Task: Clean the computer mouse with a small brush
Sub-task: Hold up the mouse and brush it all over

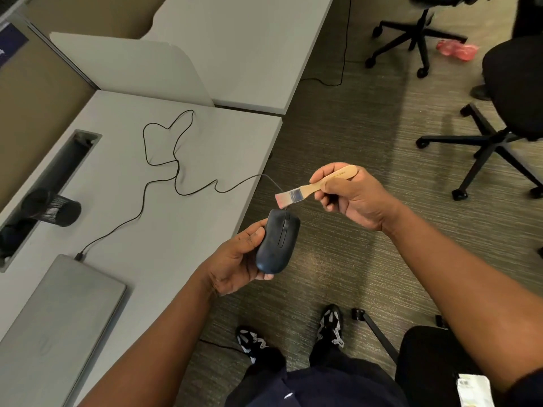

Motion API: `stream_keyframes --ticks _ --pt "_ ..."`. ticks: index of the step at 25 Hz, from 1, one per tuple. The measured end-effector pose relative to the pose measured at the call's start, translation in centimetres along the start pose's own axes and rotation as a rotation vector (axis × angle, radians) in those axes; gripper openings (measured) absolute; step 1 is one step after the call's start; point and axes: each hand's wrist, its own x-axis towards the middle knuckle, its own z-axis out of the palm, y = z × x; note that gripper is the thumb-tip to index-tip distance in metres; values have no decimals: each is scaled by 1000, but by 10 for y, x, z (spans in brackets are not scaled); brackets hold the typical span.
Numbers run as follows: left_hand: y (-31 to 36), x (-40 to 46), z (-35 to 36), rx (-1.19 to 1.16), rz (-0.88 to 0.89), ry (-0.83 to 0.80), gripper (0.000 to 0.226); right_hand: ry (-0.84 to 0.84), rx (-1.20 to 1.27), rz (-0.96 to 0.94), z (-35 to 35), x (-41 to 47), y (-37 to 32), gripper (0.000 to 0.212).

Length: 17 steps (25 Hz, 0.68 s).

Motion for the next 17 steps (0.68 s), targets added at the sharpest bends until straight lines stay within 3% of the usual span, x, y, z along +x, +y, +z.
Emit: stream_keyframes --ticks 3,5,10,14,17 --pt "-3 0 -3 -1 -3 51 45 -9 -266 34 -5 -1 -6 22" --pt "-3 1 -5 -25 12 52 54 34 -359 18 -8 -1 -10 23" --pt "-2 4 -6 -89 52 56 65 -1 -28 -21 2 -9 -10 16" --pt "-3 7 -9 -122 29 128 64 116 -246 -26 2 -7 1 17" --pt "-4 7 -9 -113 35 110 76 99 -139 -62 2 -9 -2 17"
